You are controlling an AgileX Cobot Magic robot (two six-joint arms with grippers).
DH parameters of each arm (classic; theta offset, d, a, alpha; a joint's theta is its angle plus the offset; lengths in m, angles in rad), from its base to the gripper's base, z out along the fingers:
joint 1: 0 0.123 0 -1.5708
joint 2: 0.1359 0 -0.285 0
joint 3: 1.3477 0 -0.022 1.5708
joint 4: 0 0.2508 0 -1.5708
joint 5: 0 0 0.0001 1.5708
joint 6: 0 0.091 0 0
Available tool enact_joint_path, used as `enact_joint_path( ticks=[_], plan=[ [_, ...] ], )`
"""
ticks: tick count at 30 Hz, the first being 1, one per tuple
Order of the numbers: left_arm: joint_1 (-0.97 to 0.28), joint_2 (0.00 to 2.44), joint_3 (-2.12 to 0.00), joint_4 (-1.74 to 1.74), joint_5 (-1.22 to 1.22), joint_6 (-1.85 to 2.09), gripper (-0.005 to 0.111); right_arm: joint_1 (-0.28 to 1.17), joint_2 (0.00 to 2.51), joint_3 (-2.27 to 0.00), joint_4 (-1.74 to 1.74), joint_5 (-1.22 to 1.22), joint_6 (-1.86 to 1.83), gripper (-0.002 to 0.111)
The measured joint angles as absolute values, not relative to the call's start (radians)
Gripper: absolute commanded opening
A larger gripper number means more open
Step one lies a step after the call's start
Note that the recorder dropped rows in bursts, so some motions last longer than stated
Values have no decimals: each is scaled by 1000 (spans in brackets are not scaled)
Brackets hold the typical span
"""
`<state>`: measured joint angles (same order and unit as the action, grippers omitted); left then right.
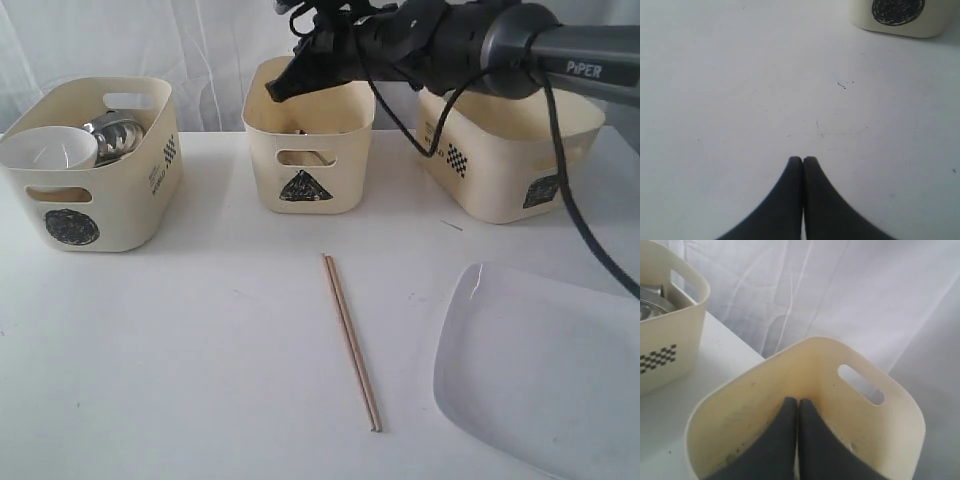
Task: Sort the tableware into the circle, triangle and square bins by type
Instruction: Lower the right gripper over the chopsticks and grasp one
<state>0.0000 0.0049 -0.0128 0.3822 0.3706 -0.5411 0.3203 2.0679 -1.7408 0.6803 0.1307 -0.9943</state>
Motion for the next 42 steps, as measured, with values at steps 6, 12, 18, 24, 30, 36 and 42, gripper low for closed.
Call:
enact_joint_path(
  ticks=[6, 12, 18, 24, 30, 36, 42],
  plan=[
    [0, 5, -13, 382, 371, -541, 0, 320, 1993, -1724, 679, 239, -968, 0],
    [0, 5, -13, 382, 371, -541, 0, 308, 1965, -1647, 404, 397, -654, 0],
    [0, 5, -13, 382, 371, -541, 0, 300, 1931, -1587, -196, 666, -89, 0],
    [0, 5, -13, 382, 371, -541, 0, 310, 1797, -1583, -178, 974, -37, 0],
    [0, 5, -13, 382, 371, -541, 0, 471, 1738, -1459, 177, 885, -90, 0],
    [0, 5, -13, 382, 371, -541, 0, 479, 1851, -1401, 204, 731, -56, 9],
    [0, 5, -13, 382, 371, -541, 0, 479, 1916, -1397, 248, 835, -145, 46]
  ],
)
